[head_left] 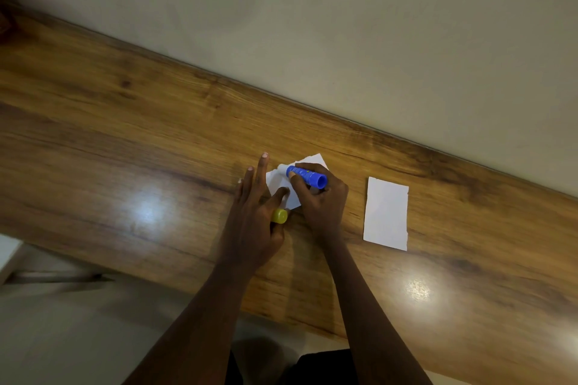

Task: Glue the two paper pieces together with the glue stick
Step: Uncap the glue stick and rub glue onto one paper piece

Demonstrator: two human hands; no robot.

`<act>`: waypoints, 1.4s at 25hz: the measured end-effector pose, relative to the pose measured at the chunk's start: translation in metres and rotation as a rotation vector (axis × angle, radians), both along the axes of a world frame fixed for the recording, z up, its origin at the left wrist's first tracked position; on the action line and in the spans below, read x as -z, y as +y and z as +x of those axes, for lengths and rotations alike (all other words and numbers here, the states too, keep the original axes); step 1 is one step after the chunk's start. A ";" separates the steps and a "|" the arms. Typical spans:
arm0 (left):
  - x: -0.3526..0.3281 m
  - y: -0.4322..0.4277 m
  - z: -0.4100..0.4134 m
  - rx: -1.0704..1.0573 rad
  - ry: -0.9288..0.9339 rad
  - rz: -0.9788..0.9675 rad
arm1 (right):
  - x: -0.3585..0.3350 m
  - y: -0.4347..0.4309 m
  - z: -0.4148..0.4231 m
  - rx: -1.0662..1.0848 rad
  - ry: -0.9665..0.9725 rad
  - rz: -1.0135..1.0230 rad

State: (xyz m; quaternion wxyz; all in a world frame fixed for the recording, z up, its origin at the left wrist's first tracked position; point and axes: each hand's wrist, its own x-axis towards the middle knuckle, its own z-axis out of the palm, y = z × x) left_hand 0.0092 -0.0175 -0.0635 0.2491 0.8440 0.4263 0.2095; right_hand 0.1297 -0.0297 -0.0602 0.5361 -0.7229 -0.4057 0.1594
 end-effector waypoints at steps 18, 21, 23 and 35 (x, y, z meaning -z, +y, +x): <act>0.003 0.000 0.001 -0.028 0.021 0.027 | -0.003 0.009 0.001 0.452 0.074 0.073; 0.003 0.000 0.002 -0.036 0.017 0.039 | -0.010 0.001 -0.003 0.446 -0.046 0.150; 0.003 0.000 0.002 -0.028 0.005 0.053 | -0.009 -0.007 -0.011 0.389 -0.194 0.096; 0.000 0.000 -0.001 0.017 -0.050 -0.021 | -0.034 0.012 0.047 -0.565 -0.340 -0.488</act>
